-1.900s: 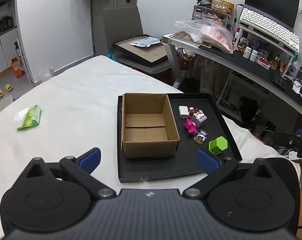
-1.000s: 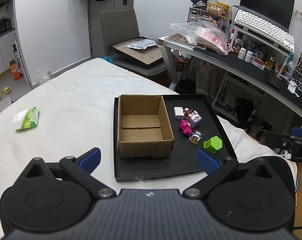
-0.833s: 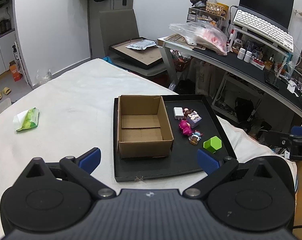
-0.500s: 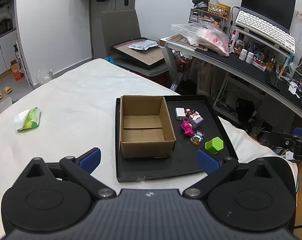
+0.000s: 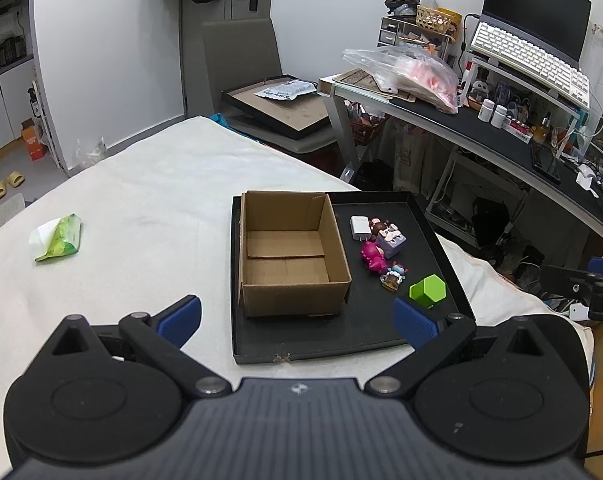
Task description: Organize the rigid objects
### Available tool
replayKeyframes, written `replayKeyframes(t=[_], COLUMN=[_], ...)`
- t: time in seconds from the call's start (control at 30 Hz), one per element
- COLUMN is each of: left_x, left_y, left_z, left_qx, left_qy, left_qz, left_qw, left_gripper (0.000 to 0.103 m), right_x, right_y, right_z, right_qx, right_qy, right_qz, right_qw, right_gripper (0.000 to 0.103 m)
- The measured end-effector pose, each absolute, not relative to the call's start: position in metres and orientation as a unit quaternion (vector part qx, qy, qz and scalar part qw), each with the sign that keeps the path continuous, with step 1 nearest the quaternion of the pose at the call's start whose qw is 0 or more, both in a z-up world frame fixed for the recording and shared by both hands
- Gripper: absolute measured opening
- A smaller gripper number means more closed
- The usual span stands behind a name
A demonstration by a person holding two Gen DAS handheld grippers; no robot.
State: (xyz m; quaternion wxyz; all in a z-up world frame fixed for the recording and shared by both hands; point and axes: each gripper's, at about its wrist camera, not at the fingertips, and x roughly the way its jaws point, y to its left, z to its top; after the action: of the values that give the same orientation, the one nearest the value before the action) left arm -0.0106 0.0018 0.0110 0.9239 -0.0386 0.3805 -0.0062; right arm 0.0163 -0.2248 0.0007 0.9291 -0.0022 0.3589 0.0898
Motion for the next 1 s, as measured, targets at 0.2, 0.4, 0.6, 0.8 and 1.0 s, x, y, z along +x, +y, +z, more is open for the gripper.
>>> replayKeyframes(t=[0.2, 0.4, 0.6, 0.8, 1.0], left_x=[-0.0106, -0.0106, -0.0117, -0.0129, -0.0129], left_y=[0.0008, 0.0001, 0.0024, 0.0036, 0.0088], left_z=[0.0130, 0.0134, 0.0122, 0.0103, 0.0059], left_qx=[-0.031, -0.033, -0.040, -0.045, -0.059], left_qy=[0.380, 0.379, 0.374, 0.375, 0.374], left_qz=[-0.004, -0.004, -0.004, 0.003, -0.004], left_qw=[0.924, 0.925, 0.927, 0.926, 0.925], left_gripper=[0.102, 0.102, 0.102, 0.102, 0.102], right_x=[0.0162, 0.0156, 0.0148, 0.0139, 0.0159], right_y=[-0.2289, -0.2330, -0.2338, -0.2306, -0.2296], right_z=[0.0009, 0.0010, 0.0007, -0.0001, -0.0042], right_qx=[-0.002, -0.001, -0.001, -0.009, -0.006], right_qy=[0.360, 0.360, 0.362, 0.362, 0.366], right_qz=[0.091, 0.089, 0.093, 0.098, 0.099], right_qw=[0.929, 0.929, 0.928, 0.927, 0.925], right_gripper=[0.103, 0.103, 0.103, 0.103, 0.103])
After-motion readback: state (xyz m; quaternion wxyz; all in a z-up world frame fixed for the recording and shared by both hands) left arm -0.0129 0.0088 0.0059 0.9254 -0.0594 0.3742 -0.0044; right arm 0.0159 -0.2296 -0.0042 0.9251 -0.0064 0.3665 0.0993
